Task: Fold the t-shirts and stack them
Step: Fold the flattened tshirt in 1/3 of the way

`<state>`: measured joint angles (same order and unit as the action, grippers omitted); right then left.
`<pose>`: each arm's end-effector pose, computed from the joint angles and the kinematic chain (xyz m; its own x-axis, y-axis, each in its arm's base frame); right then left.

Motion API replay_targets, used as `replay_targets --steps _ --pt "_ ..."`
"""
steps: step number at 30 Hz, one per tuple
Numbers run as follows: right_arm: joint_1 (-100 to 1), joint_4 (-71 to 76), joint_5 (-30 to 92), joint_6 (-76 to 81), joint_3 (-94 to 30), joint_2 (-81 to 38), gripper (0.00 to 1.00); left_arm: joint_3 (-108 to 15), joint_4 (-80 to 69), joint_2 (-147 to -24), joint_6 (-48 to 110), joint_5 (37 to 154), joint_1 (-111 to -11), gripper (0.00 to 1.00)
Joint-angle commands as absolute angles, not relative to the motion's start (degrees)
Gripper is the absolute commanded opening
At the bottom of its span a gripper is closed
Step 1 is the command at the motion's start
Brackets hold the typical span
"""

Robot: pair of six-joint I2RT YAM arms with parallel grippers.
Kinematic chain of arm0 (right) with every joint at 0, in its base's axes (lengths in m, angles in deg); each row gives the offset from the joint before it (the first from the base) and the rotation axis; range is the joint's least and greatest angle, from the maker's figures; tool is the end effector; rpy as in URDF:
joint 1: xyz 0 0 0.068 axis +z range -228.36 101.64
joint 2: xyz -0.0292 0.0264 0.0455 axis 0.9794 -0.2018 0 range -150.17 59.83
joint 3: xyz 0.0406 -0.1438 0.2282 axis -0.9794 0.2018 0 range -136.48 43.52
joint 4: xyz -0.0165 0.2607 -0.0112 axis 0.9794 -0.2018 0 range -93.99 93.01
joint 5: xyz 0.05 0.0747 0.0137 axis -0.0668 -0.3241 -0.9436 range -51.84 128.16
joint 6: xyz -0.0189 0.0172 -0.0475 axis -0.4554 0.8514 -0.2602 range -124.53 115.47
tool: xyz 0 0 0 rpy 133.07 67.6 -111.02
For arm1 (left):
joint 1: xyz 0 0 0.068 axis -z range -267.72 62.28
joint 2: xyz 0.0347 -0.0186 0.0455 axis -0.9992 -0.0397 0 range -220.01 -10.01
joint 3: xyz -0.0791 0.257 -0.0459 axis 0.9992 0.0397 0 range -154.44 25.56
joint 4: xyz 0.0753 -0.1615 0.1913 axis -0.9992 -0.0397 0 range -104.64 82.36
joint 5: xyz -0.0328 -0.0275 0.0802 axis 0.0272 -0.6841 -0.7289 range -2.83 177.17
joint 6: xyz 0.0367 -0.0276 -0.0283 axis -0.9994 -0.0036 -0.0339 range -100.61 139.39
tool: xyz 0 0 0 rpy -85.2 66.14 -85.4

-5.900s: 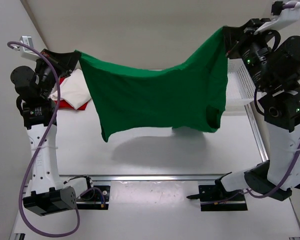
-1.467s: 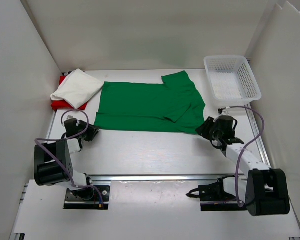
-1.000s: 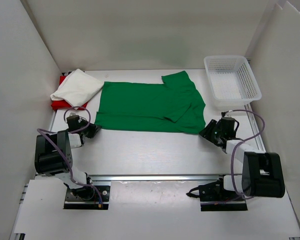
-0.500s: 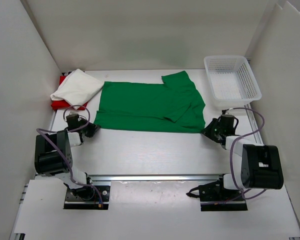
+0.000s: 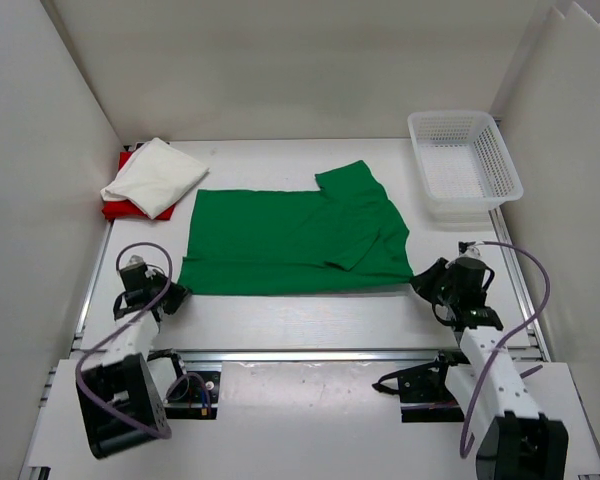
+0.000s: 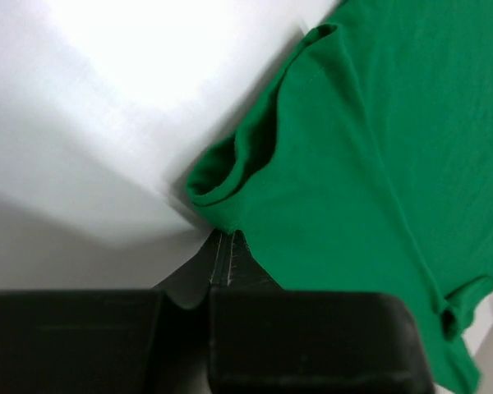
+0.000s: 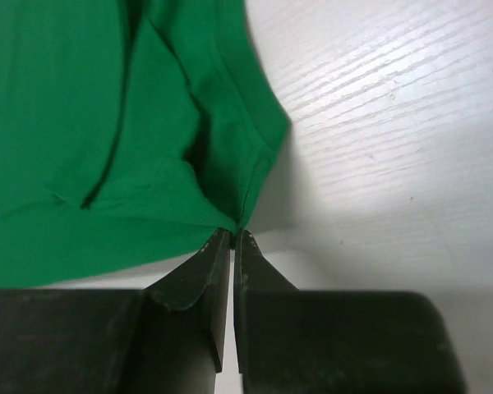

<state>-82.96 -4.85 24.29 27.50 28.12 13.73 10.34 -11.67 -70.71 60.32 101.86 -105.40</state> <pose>0.1633 -0.0046 0.1625 -0.5846 0.5636 -0.5836 0.2372 0.8066 0.5414 0.1702 0.0448 0.1286 -0.4579 -0.8110 -0.3640 -0.5781 0.5828 -0.5711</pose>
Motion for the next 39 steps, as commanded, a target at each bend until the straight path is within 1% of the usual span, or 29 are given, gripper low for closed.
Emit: replay_targets --steps 1,2,3,4,5,6,7,8,9,10,11,12,13,14,15,16,17,18,19,21,22,23,24,25,26,27,32,36,39 --pt "-80.7 -13.9 29.3 28.5 27.1 20.7 0.0 12.3 -24.1 -62.6 54.2 99.4 -106.2 0.0" --pt "-80.8 -15.6 29.5 28.4 26.2 20.9 0.0 12.8 -25.0 -59.6 54.9 99.3 -103.6 0.06" --pt "-80.7 -16.4 29.6 29.0 26.2 21.4 0.11 12.8 -25.2 -58.2 55.7 98.9 -101.2 0.13" --pt "-80.8 -16.0 28.8 29.0 26.2 21.3 0.3 12.5 -25.6 -56.7 55.9 99.4 -100.7 0.3" --pt "-81.5 -16.3 27.6 28.6 25.3 21.9 0.36 11.9 -25.5 -56.9 55.8 101.5 -101.6 0.62" --pt "-82.5 -16.8 27.3 27.6 24.5 22.5 0.46 10.5 -25.6 -57.7 55.2 102.8 -102.8 0.82" --pt "-83.4 -17.5 26.9 26.5 23.9 23.1 0.5 9.0 -25.8 -58.3 53.9 103.3 -104.1 0.95" --pt "-83.7 -18.0 26.6 25.9 22.0 23.2 0.51 8.2 -26.3 -58.8 53.4 102.5 -104.6 0.99" --pt "-83.1 -18.6 26.6 25.2 20.2 23.0 0.5 6.2 -26.3 -58.9 53.2 102.2 -104.2 0.98" --pt "-81.8 -18.5 26.5 25.0 19.2 22.5 0.46 5.1 -25.6 -58.8 52.8 101.8 -103.4 0.99" --pt "-80.7 -17.4 25.3 24.0 18.1 21.9 0.38 4.0 -25.2 -58.4 52.9 100.0 -101.5 0.99" --pt "-78.5 -16.8 25.0 24.6 17.3 19.6 0.33 3.0 -23.7 -58.6 53.3 99.4 -98.3 0.99" --pt "-74.0 -14.9 24.8 25.0 16.5 17.2 0.21 2.1 -21.3 -59.3 53.7 100.3 -95.4 0.99" --pt "-72.0 -13.4 25.9 25.3 16.5 16.0 0.08 1.9 -20.2 -59.9 54.4 100.9 -94.2 0.99" --pt "-67.2 -10.6 27.8 26.3 16.7 12.7 0.03 1.9 -17.1 -60.4 54.5 101.2 -90.8 0.98" --pt "-63.7 -8.4 29.7 26.5 15.8 9.5 0.01 1.6 -15.0 -61.5 55.1 100.8 -86.4 0.79" --pt "-62.3 -7.2 29.4 26.5 15.4 7.7 0.0 1.2 -13.7 -61.9 55.3 98.5 -84.2 0.68" --pt "-60.0 -4.2 28.4 26.2 14.9 4.1 0.0 0.5 -13.2 -63.8 55.5 96.0 -79.0 0.46" --pt "-58.3 -1.0 27.3 25.8 14.0 0.5 0.0 -0.2 -11.9 -65.6 55.4 94.0 -75.0 0.31" --pt "-57.6 2.1 27.1 25.9 12.3 -4.6 0.03 -0.3 -9.1 -68.6 56.1 92.7 -70.2 0.18" --pt "-57.7 5.0 25.8 25.7 11.9 -7.5 0.1 -0.2 -6.7 -71.1 56.1 93.8 -68.8 0.16" --pt "-57.6 7.4 26.2 26.0 11.5 -9.8 0.17 0.1 -4.4 -73.6 56.6 94.2 -67.6 0.18" --pt "-57.7 8.4 25.3 26.2 11.5 -11.3 0.2 0.3 -3.4 -74.6 57.2 94.9 -67.7 0.19" --pt "-58.1 9.8 23.8 26.7 11.3 -13.3 0.27 1.0 -1.3 -76.1 57.5 96.8 -67.5 0.2" --pt "-58.1 11.0 23.5 27.5 11.0 -15.5 0.31 1.8 0.6 -77.2 58.1 97.1 -67.2 0.2" --pt "-57.7 11.4 23.5 27.1 11.2 -16.2 0.32 2.1 1.5 -77.2 58.1 96.9 -67.2 0.2" --pt "-55.8 14.3 23.0 28.1 10.3 -21.4 0.32 4.7 4.9 -78.0 59.0 96.0 -65.4 0.22" --pt "-55.6 15.2 23.0 29.0 10.4 -23.6 0.29 6.7 7.3 -79.1 59.9 97.4 -66.9 0.21" --pt "-56.2 15.3 22.6 28.7 9.5 -24.9 0.21 7.7 7.4 -78.4 59.7 97.2 -67.2 0.21"
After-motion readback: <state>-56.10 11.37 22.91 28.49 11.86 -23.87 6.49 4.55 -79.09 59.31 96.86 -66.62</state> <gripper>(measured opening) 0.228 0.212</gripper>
